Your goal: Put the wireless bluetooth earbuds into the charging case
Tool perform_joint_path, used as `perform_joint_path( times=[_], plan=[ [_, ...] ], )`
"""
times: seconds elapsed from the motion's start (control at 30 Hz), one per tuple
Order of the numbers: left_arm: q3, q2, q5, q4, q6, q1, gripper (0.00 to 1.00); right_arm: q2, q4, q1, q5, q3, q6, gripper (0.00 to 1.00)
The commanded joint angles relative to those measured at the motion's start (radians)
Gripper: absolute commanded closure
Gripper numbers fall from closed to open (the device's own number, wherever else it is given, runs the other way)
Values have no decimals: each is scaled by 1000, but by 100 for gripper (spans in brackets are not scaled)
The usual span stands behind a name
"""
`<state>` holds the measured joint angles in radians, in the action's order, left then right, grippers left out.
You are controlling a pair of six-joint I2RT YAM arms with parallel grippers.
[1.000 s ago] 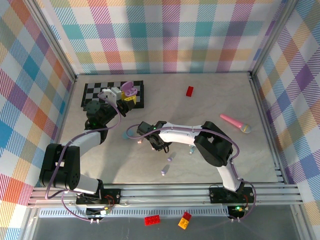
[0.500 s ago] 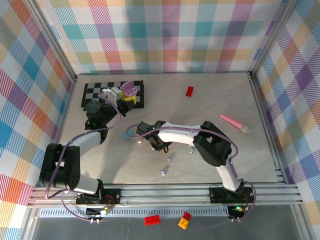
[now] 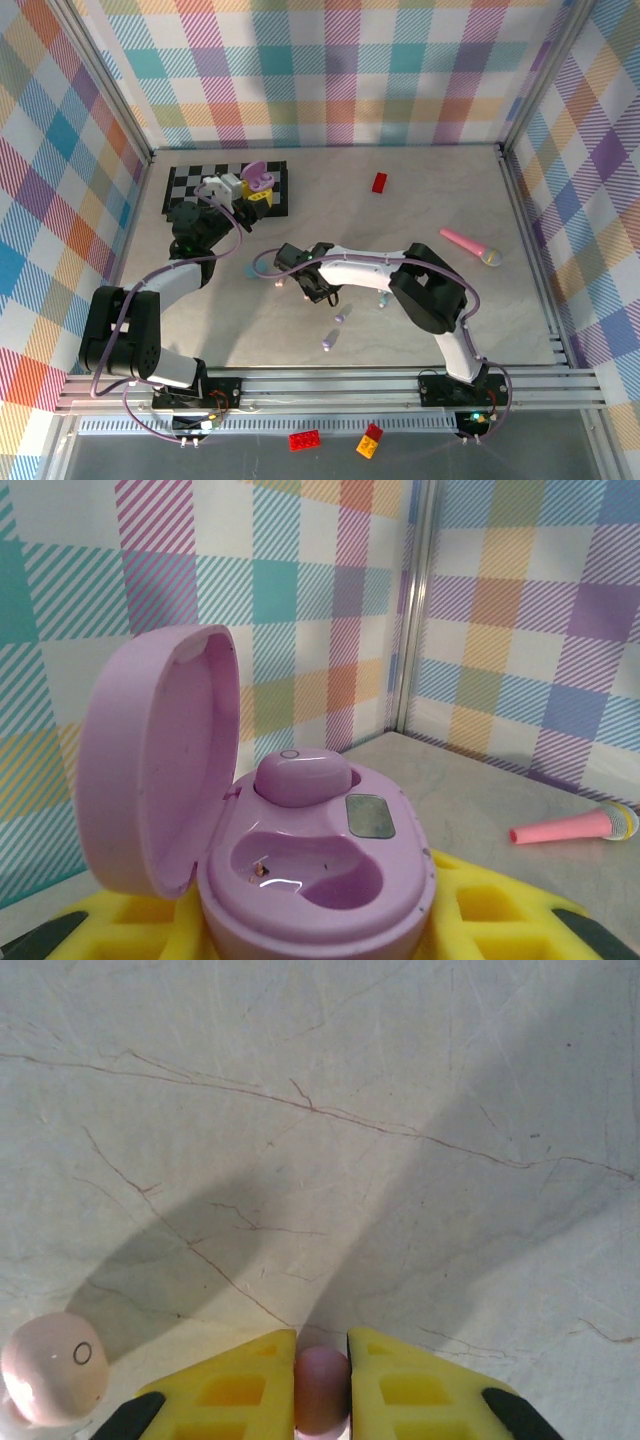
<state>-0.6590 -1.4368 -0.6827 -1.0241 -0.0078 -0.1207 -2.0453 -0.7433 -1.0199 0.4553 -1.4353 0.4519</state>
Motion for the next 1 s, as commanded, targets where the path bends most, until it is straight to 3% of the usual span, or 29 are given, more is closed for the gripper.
perform_joint_path(
  times=[0.0, 0.27, 0.53, 0.77, 0.97],
  plan=[
    [-15, -11, -23, -38, -4, 1, 62, 101, 87, 18, -55, 61, -28, 84],
    [-32, -46, -34, -50, -2, -55, 64, 388, 369, 108, -242, 269, -36, 84],
    [-56, -91, -26, -69, 24, -151, 64, 654, 625, 291, -590, 420, 73, 84],
    [-83, -91, 1, 48, 140, -237, 64, 742, 750, 421, -797, 447, 187, 84],
    [-105, -135, 13, 39, 158, -292, 64, 761, 837, 454, -879, 441, 243, 84]
  ],
)
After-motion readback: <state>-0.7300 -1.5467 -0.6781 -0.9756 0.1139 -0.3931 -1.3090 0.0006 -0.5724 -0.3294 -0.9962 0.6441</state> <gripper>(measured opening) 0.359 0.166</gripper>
